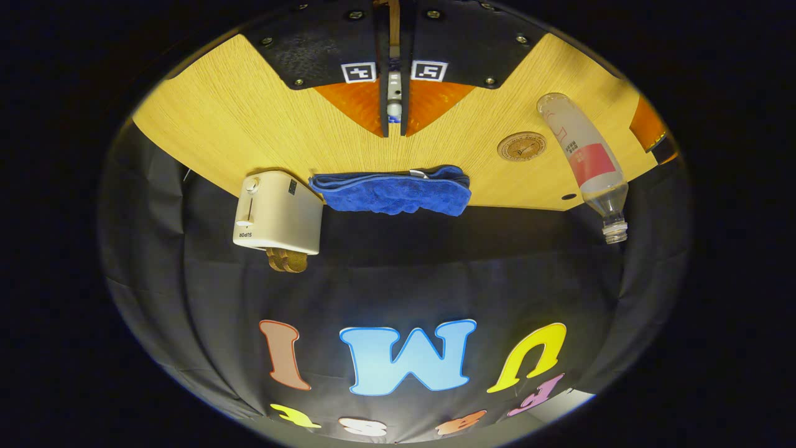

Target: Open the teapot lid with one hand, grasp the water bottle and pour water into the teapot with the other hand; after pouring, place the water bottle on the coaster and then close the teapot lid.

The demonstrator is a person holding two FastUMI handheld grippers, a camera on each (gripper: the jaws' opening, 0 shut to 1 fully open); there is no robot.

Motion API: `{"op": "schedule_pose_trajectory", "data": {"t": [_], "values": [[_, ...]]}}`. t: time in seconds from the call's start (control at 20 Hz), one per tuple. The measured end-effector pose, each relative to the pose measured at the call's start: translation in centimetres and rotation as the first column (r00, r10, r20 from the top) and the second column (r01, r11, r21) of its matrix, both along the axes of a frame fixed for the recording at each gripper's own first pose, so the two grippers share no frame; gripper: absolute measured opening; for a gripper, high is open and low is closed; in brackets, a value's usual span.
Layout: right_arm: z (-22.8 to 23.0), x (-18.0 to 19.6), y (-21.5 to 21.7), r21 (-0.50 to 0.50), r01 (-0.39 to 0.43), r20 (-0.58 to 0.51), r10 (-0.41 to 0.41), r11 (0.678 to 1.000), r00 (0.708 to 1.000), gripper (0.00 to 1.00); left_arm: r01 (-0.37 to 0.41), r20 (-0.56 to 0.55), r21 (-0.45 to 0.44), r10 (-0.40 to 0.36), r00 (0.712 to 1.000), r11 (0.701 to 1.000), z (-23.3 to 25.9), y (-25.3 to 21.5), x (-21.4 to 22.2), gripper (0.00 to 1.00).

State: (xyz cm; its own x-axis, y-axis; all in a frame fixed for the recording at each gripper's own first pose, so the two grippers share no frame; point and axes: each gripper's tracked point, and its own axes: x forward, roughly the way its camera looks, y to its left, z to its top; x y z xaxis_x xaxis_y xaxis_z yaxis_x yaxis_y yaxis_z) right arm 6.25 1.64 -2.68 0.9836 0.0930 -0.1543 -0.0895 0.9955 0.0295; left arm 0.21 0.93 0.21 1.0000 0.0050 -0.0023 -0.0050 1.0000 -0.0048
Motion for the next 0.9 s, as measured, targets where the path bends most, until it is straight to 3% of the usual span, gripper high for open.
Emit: {"op": "schedule_pose_trajectory", "data": {"t": [0.5, 0.9], "values": [[3.8, 0.2, -1.4, 0.056, -0.001, 0.078, -0.004, 0.998, 0.997, 0.06, 0.044, -0.007, 0.027, -0.044, 0.999, 0.999, 0.2, -1.2, 1.7, 1.00], [5.2, 0.8, -4.1, 0.080, 0.025, 0.128, -0.035, 0.997, 0.991, 0.06, 0.066, -0.054, 0.034, -0.064, 0.996, 0.997, -0.7, -1.7, 5.6, 1.00]]}}
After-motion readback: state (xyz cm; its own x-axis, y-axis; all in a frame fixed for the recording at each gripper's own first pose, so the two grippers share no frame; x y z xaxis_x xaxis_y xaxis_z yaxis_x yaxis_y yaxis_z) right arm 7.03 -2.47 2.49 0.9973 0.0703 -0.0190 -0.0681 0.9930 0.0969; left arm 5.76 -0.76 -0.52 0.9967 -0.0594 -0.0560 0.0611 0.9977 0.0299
